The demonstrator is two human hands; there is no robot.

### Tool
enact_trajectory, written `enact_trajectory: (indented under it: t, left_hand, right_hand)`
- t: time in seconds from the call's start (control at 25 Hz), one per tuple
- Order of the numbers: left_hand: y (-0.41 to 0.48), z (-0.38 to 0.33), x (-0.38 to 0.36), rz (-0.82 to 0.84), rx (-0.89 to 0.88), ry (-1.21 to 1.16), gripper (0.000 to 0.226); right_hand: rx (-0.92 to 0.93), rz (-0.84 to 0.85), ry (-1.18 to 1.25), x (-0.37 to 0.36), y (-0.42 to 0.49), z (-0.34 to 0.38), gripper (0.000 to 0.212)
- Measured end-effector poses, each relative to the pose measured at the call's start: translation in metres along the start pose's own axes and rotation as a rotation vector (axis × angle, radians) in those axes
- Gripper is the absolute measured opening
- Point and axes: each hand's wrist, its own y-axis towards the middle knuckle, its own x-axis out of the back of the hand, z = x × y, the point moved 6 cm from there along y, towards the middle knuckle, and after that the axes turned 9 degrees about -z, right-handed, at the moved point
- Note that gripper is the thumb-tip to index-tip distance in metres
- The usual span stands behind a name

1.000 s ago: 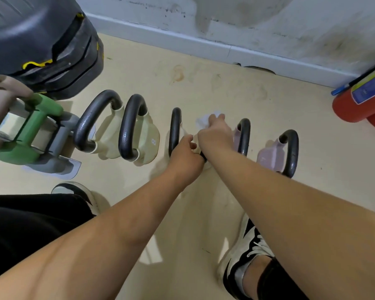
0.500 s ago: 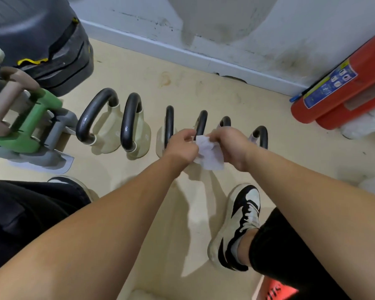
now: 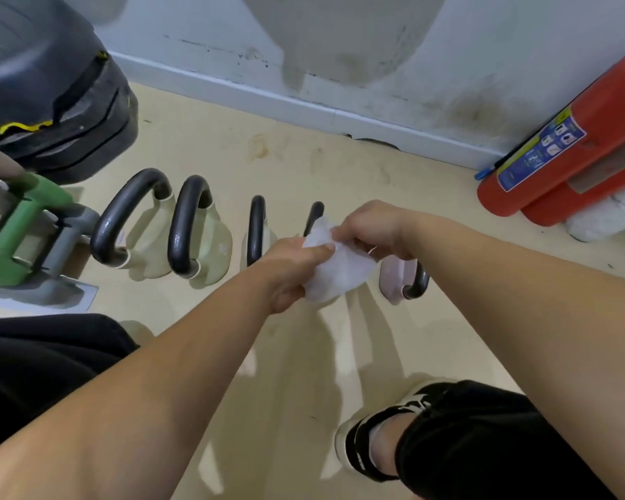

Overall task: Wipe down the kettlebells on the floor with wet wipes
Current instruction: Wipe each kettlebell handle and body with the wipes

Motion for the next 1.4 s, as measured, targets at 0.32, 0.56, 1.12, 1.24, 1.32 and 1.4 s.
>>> enact_trajectory:
  t: [0.32,0.56,1.12,1.24,1.32,1.4]
  left_hand:
    - [0.02,-0.04,-0.015,-0.379,-0.293,0.303,0.025]
    - [0.057,-0.085,-0.047,-0.532,-0.592,0.756,0.016]
    - [0.095,0.006,-0.087,-0.408,-0.408,0.41,0.03]
    - [0.103,0.015,-0.105,-0.352,-0.352,0.538,0.037]
    - [0.101,0.02,-0.114,-0.405,-0.378,0.581,0.021]
    - [0.101,0.015,-0.113,-0.469,-0.367,0.604,0.018]
  right_hand:
    - [0.158,-0.475,0.23,0.059,0.079,-0.049,0.028]
    - [-0.083,-0.241,0.453,0.027,0.107,-0.074,0.03]
    - [-0.224,-0.112,0.505,0.033,0.103,-0.07,0.028]
    - [-0.21,-0.12,0.499,0.035,0.106,-0.07,0.026]
    - [-0.158,-0.129,0.479,0.033,0.106,-0.068,0.017]
    - [-0.115,-0.132,0.488,0.031,0.109,-0.063,0.01]
